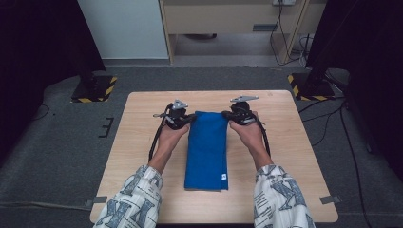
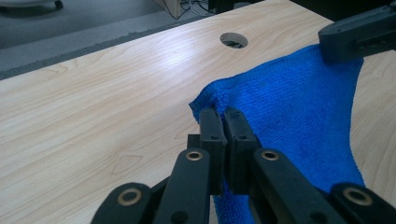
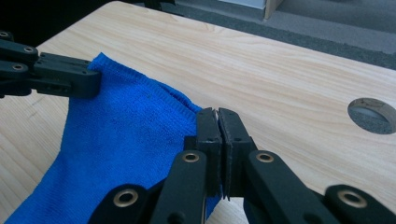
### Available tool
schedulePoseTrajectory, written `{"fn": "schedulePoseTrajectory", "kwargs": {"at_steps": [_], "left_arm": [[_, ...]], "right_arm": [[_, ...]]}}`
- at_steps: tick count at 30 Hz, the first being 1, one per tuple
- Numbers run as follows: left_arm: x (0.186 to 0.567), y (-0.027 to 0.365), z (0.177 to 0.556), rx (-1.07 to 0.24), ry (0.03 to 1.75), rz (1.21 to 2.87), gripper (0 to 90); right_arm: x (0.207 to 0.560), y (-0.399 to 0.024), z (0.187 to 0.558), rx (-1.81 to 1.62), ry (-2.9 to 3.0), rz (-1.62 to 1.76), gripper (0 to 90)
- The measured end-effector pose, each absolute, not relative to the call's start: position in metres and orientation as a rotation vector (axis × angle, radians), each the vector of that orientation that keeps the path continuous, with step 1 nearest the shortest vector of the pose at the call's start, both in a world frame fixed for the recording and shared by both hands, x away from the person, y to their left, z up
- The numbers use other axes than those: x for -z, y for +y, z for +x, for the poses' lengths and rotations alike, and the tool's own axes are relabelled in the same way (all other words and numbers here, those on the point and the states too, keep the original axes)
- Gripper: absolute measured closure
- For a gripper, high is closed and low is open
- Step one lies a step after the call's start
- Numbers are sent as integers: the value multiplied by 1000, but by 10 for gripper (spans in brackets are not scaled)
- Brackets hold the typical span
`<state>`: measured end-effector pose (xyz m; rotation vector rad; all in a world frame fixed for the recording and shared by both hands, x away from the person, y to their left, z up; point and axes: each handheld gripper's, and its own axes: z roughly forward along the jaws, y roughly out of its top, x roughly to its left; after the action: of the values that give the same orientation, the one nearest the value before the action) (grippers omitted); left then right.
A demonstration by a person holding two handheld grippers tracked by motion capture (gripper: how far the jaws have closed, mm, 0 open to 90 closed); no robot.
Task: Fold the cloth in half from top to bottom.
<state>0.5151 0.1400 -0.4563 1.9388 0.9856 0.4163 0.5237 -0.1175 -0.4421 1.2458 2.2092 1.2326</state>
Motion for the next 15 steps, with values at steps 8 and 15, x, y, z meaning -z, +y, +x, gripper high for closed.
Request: {"fn": "schedulePoseTrajectory", "kwargs": {"at_steps": [8,15], "left_arm": [[455,141,507,-430,954,1965,875],[458,144,498,-437,931,1989,875]], "right_arm": [[444,-116,515,-1240,2225,1224,884],[447,-114,505,-1236,2244,1199,884]]}}
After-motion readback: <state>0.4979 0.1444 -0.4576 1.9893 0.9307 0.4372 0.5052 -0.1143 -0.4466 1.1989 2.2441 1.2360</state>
